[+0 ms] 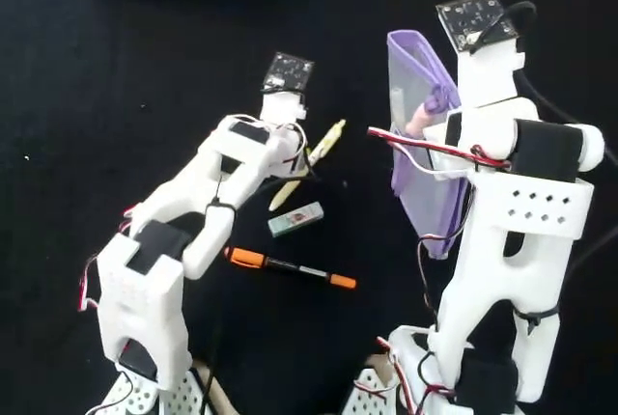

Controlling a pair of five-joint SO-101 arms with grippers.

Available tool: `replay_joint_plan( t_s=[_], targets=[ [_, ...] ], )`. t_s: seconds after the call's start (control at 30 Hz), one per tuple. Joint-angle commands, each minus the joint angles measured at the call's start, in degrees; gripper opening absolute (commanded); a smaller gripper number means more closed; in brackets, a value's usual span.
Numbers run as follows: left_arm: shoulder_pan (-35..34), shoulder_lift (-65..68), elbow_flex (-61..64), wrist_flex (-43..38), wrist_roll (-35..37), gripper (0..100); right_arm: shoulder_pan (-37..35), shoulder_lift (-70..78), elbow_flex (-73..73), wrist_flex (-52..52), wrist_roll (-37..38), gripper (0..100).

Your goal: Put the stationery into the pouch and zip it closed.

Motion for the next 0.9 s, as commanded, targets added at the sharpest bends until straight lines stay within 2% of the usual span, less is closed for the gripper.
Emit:
replay_joint_plan(
  t_s=[0.0,0.1,0.27,0.4,0.5,0.7,0.87],
  targets=[
    [0.9,0.0,-5.8,4.8,-0.5,18,0.4,-0.2,-2.8,-0.8,0.4,1.1],
    [1.2,-0.5,-7.7,8.7,-0.5,18,0.4,-0.2,-2.8,-0.8,0.4,1.1],
    [2.4,-3.4,-8.7,8.8,-0.8,18,0.4,-0.2,-2.8,-0.8,0.2,1.1],
    [4.0,-4.7,-9.7,10.5,-8.1,18,0.4,-0.1,-2.8,-0.4,-0.1,1.1],
    [3.7,-4.4,-9.8,12.3,-10.6,18,0.4,-0.1,-2.8,-0.4,-0.2,1.1],
    [2.4,-5.2,-10.3,15.0,-11.7,18,0.4,-0.1,-2.7,-0.4,-2.5,1.1],
    [3.2,-12.0,-8.9,17.4,-11.8,18,0.4,-0.1,-2.7,-0.4,-4.2,1.1]
  ],
)
